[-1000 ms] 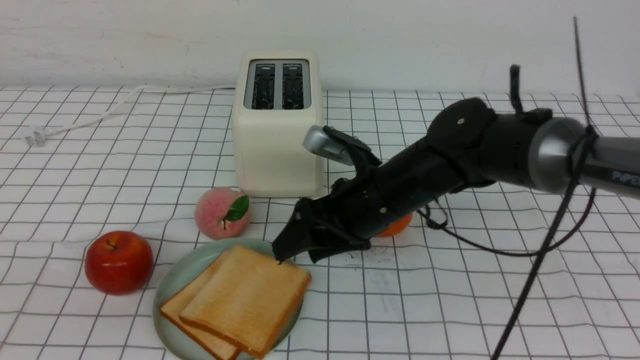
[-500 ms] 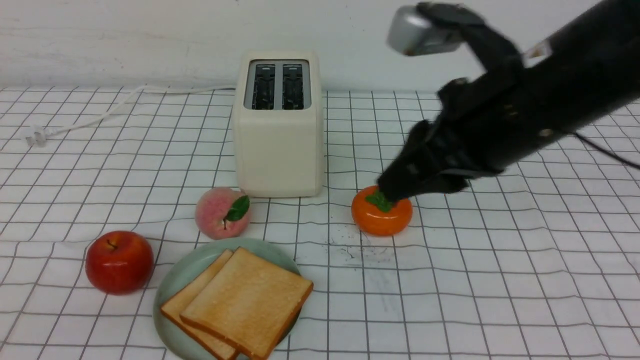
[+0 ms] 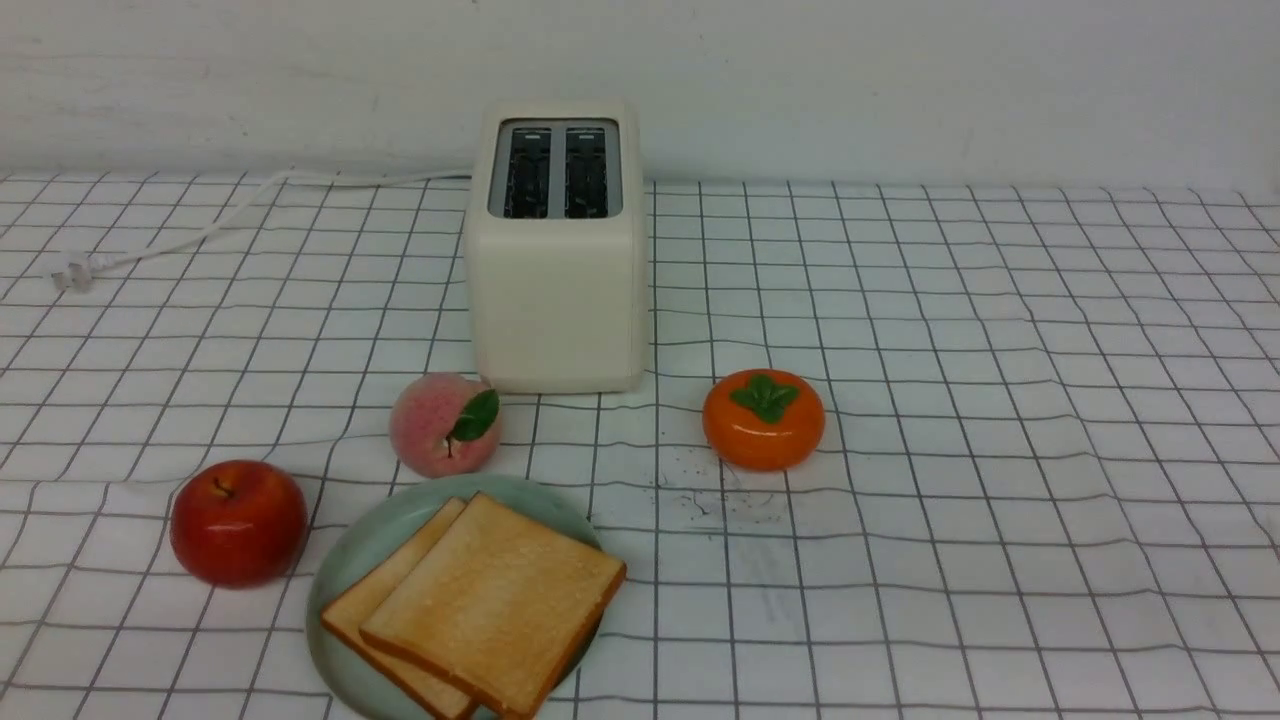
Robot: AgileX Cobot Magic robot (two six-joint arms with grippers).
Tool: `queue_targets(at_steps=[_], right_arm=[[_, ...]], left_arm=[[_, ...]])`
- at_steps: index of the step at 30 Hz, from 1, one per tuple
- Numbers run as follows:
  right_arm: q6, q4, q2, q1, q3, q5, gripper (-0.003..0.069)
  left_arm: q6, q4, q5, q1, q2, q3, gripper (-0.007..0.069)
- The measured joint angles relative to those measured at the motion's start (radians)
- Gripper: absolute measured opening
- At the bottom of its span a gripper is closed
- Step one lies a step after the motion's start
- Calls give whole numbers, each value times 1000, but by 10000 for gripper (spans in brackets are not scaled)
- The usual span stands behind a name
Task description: Take toasted bread from bread machine on white checkered table place on plate.
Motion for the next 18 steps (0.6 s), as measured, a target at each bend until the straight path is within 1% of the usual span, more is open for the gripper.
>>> queue_targets(at_steps=[1,2,3,4,6,9,10,11,12,14,18], right_arm=[[7,-4,-9,0,11,-11,-9],[68,-46,-85,0,109,-121,-8],[92,-61,-114,0,151,-174,-7],[98,-64,-120,0,161,-188,-7],[146,-121,-186,0,271,-358,-3],[170,-212,-232,0,385,-541,1],[172,-238,-239,0,414,-578,1],[172,-243,-239,0,414,-578,2],[177,-272,-240,0,448,-620,3],[178,-307,-240,0,497,-647,3],[179,-319,-240,0,552,-656,7]], left_arm=[[0,0,-1,0,0,5,-13],[0,0,-6,0,2,46,-13],[0,1,-8,0,6,58,-13],[0,1,-8,0,7,66,-13],[0,1,-10,0,28,101,-13],[0,1,-5,0,42,140,-13],[-1,1,-3,0,42,151,-13],[-1,1,-2,0,42,151,-13],[-1,1,0,0,42,165,-13],[-2,1,2,0,42,180,-13],[-3,1,1,0,43,188,-13]])
